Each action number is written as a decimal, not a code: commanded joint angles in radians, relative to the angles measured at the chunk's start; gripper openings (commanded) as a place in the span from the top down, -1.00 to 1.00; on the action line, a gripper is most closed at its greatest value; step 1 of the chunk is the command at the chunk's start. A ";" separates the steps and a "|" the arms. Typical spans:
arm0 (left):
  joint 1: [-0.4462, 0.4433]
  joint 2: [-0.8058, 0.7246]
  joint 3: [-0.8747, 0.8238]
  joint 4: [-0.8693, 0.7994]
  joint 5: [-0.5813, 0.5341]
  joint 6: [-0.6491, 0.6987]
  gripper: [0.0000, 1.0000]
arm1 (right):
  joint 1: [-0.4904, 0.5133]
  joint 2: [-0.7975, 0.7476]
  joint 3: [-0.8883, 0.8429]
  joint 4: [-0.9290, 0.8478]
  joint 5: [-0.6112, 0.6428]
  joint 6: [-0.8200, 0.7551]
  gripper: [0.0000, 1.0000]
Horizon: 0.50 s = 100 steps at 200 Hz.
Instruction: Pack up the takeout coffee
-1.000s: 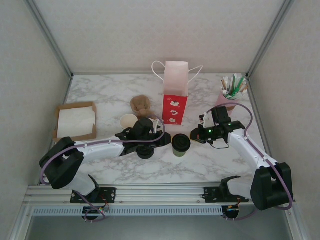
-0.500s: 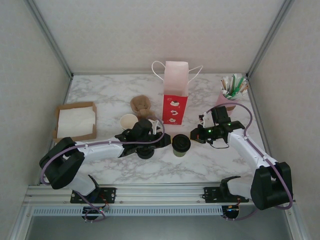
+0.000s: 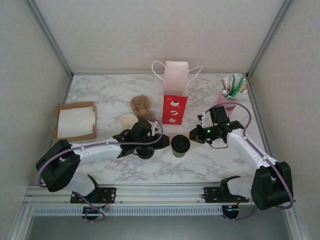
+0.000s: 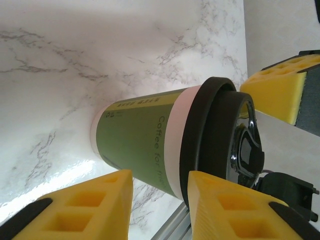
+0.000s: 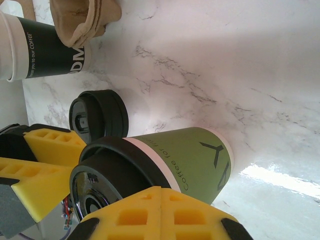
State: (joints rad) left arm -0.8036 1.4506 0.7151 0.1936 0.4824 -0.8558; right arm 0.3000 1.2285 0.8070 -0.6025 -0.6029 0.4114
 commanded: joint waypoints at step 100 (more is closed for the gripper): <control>0.073 0.009 0.030 0.075 0.171 0.026 0.25 | 0.017 0.036 0.019 -0.062 0.018 -0.022 1.00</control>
State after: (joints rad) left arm -0.7395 1.4334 0.7155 0.2096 0.5678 -0.8379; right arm 0.3023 1.2411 0.8185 -0.6136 -0.6033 0.4076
